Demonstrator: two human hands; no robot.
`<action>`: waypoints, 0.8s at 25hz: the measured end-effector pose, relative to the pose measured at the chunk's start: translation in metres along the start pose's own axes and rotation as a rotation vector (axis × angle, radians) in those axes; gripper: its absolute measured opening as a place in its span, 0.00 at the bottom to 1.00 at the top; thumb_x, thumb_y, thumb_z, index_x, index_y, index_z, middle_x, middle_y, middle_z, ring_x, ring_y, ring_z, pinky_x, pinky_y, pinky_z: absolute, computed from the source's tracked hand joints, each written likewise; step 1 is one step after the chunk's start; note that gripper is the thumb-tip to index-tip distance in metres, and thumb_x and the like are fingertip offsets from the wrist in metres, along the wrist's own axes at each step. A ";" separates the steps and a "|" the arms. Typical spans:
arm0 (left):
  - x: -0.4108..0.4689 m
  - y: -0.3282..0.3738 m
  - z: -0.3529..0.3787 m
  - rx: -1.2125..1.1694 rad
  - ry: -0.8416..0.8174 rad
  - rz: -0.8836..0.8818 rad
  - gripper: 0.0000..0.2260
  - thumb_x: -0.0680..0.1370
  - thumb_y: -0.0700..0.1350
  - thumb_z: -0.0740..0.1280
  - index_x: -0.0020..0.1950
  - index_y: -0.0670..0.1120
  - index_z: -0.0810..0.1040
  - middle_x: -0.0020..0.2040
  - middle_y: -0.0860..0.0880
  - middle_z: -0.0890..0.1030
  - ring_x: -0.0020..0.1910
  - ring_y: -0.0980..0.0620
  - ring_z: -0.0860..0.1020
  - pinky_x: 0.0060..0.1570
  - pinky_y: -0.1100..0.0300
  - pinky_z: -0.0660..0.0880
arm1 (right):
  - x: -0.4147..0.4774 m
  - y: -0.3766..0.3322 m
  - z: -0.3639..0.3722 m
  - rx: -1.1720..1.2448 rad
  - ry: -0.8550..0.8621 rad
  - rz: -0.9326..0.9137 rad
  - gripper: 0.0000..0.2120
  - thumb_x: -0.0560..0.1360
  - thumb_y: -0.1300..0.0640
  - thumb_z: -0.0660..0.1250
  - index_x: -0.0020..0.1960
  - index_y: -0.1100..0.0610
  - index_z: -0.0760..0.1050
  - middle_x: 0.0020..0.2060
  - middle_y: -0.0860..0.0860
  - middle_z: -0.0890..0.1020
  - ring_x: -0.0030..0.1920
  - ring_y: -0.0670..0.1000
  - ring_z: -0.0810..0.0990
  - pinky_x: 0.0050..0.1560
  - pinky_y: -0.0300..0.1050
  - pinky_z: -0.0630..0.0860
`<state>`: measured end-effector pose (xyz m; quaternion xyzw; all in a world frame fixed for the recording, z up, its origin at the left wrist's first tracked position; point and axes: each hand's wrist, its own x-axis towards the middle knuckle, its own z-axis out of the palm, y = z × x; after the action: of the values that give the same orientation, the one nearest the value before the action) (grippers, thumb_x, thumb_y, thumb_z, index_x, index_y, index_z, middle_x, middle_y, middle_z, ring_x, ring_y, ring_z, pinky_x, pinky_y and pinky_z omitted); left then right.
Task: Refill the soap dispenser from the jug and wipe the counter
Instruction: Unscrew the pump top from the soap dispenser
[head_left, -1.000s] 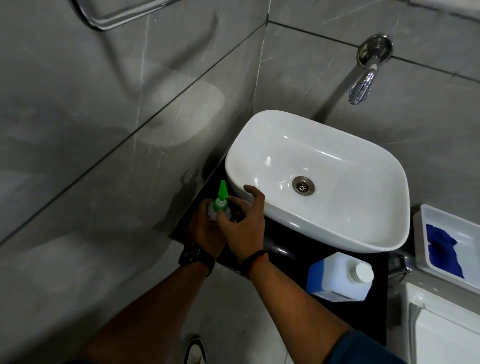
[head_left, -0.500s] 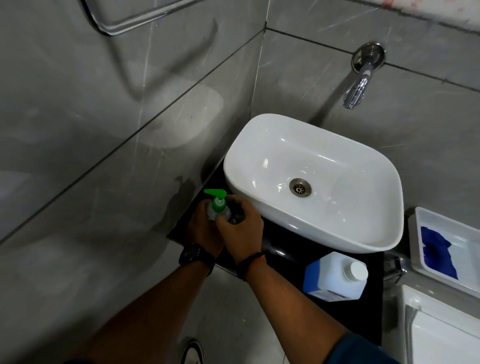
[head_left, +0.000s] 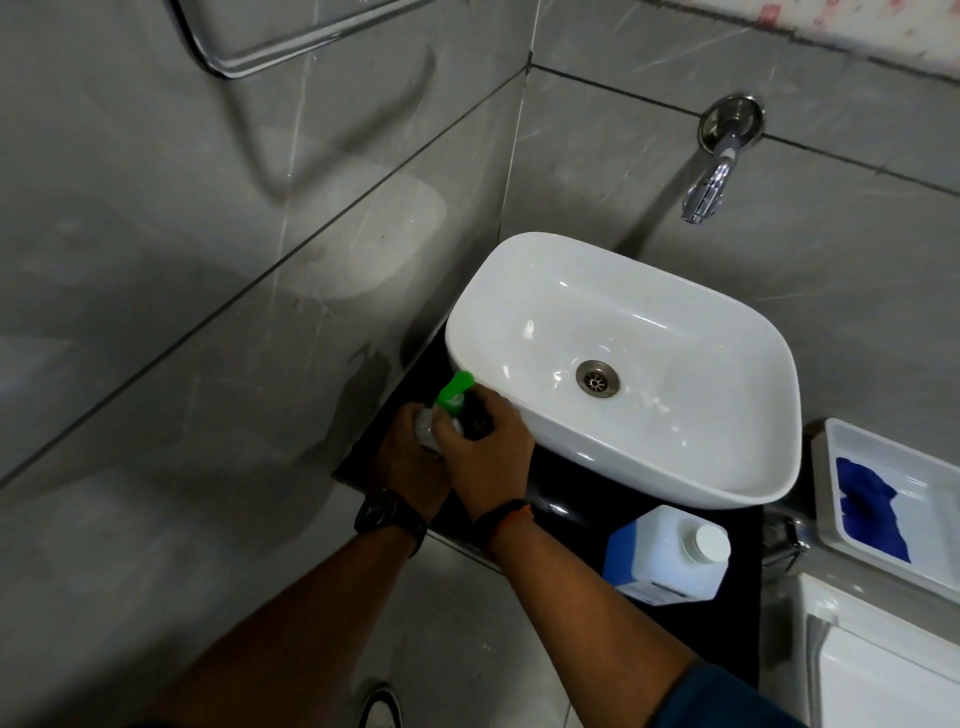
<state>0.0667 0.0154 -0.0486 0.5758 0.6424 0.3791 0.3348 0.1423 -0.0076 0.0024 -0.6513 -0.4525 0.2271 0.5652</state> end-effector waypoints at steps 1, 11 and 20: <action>-0.002 0.004 -0.003 0.006 0.000 -0.013 0.20 0.69 0.51 0.68 0.57 0.45 0.70 0.46 0.50 0.78 0.37 0.56 0.75 0.35 0.64 0.70 | 0.002 -0.006 -0.002 0.034 0.033 -0.029 0.12 0.65 0.61 0.76 0.47 0.55 0.80 0.42 0.48 0.82 0.44 0.49 0.79 0.47 0.44 0.77; 0.010 0.007 -0.016 0.022 0.049 -0.022 0.32 0.59 0.44 0.81 0.58 0.42 0.72 0.58 0.40 0.74 0.55 0.43 0.74 0.49 0.58 0.70 | 0.046 -0.065 -0.044 0.116 0.307 -0.481 0.12 0.69 0.65 0.70 0.52 0.66 0.77 0.44 0.55 0.79 0.40 0.54 0.79 0.41 0.45 0.79; 0.016 -0.018 -0.008 -0.038 0.057 0.085 0.31 0.58 0.41 0.81 0.58 0.38 0.74 0.55 0.38 0.78 0.55 0.41 0.77 0.55 0.49 0.74 | 0.004 0.058 -0.062 -0.537 -0.441 -0.084 0.16 0.70 0.62 0.71 0.58 0.58 0.78 0.53 0.57 0.80 0.52 0.57 0.79 0.55 0.42 0.73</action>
<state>0.0497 0.0300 -0.0600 0.5851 0.6192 0.4215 0.3108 0.2139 -0.0343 -0.0349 -0.6928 -0.6339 0.2115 0.2711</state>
